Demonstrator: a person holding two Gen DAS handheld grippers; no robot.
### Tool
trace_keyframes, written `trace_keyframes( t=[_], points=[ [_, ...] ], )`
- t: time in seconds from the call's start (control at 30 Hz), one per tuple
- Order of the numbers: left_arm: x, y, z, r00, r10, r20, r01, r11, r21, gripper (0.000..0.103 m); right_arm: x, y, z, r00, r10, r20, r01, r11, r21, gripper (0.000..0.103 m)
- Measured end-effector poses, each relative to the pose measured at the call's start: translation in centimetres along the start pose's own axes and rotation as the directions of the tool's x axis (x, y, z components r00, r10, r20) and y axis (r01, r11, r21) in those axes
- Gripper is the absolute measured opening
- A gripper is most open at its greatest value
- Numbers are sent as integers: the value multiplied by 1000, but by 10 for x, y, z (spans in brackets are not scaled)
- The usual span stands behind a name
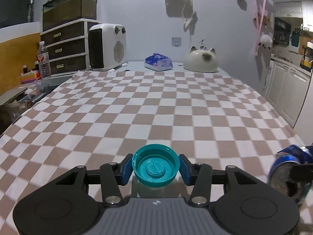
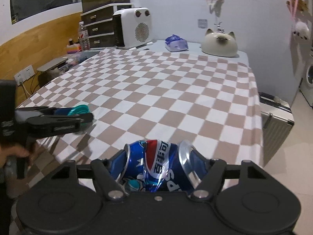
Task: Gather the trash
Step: 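Carry the teal cap in the left tool while the right tool carries the Pepsi can to the wastebasket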
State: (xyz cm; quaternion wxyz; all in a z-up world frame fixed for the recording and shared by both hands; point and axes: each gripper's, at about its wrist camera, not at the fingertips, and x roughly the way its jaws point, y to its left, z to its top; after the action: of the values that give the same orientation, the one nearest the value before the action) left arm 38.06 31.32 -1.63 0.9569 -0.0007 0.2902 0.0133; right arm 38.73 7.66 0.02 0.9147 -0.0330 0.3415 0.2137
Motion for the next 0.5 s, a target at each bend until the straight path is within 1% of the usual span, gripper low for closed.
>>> trace_keyframes(
  t=[0.13, 0.3, 0.5],
  points=[
    [-30, -7, -14, 1000, -10, 10, 10, 1000, -12, 50, -15, -3, -14, 1000, -2, 1, 2, 1000, 11, 68],
    [-60, -19, -35, 1000, -21, -2, 21, 1000, -12, 50, -39, 2, -37, 1000, 11, 10, -11, 1000, -3, 67],
    [-92, -38, -61, 998, -61, -6, 61, 998, -9, 50, -66, 10, -59, 999, 35, 1, -35, 999, -32, 67]
  ],
)
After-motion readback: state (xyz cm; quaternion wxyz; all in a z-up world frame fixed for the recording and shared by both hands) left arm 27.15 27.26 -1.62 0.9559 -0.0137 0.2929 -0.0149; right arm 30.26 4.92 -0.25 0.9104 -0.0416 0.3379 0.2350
